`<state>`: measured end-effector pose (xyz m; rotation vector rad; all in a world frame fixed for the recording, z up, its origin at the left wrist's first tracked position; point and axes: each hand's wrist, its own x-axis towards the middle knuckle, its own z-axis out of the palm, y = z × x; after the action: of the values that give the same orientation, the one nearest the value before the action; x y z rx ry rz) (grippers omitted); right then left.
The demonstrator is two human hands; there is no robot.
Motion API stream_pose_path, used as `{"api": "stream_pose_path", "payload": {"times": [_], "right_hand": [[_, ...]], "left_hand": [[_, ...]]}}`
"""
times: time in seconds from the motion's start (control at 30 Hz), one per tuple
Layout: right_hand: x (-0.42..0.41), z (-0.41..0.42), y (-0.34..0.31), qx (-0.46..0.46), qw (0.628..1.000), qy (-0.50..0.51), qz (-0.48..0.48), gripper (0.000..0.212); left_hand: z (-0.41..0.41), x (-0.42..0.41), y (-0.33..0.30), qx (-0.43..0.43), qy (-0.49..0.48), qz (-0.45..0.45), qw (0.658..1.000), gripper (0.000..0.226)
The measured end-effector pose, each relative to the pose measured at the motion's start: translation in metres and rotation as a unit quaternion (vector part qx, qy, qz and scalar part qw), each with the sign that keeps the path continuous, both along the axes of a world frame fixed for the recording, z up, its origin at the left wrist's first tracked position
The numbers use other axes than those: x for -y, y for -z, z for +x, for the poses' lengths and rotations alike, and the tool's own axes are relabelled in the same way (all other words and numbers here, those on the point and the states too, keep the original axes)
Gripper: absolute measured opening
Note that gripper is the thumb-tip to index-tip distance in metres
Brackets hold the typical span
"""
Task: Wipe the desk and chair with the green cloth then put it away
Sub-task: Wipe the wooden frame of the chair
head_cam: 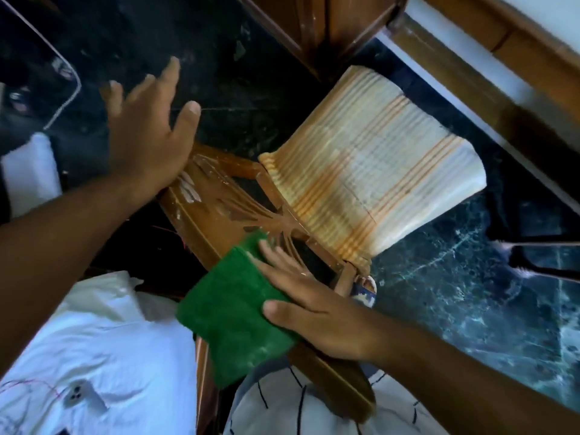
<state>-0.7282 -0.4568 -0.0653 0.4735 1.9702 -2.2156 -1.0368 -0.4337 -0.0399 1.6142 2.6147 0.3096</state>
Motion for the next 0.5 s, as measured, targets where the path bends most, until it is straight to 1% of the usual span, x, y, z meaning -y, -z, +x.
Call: {"api": "stream_pose_path", "payload": {"times": [0.07,0.1,0.2,0.23,0.3,0.33,0.37,0.4,0.43,0.5], "right_hand": [[-0.008,0.010,0.004,0.021,0.999,-0.014,-0.039,0.044],[-0.012,0.011,0.002,0.032,0.997,-0.013,-0.066,0.043],[-0.023,-0.008,-0.007,0.025,0.991,0.008,-0.128,0.048],[-0.024,-0.016,-0.008,0.013,0.989,0.032,-0.143,0.049],[-0.021,-0.031,-0.008,-0.005,0.983,0.081,-0.162,0.045],[-0.019,-0.038,-0.007,-0.019,0.985,0.091,-0.144,0.045],[-0.017,-0.046,-0.007,-0.034,0.989,0.090,-0.111,0.049],[-0.016,-0.054,-0.006,-0.048,0.992,0.078,-0.091,0.053],[-0.017,-0.063,-0.004,-0.061,0.992,0.063,-0.087,0.056],[-0.023,-0.092,0.000,-0.072,0.995,0.019,-0.063,0.063]], "left_hand": [[0.005,0.004,-0.002,-0.004,-0.048,0.021,0.999,0.065],[0.007,0.005,-0.001,0.004,-0.069,0.014,0.997,0.066],[-0.010,0.001,-0.007,0.075,-0.095,-0.008,0.993,0.068],[-0.024,-0.003,-0.012,0.073,-0.088,-0.005,0.993,0.068],[-0.059,-0.012,-0.021,-0.009,-0.056,-0.017,0.998,0.066],[-0.075,-0.017,-0.025,-0.048,-0.035,-0.038,0.998,0.066],[-0.087,-0.021,-0.024,-0.063,-0.010,-0.063,0.996,0.066],[-0.095,-0.023,-0.021,-0.049,0.013,-0.083,0.995,0.065],[-0.097,-0.023,-0.017,-0.017,0.028,-0.092,0.995,0.064],[-0.101,-0.022,-0.008,0.046,0.043,-0.073,0.995,0.063]]}}
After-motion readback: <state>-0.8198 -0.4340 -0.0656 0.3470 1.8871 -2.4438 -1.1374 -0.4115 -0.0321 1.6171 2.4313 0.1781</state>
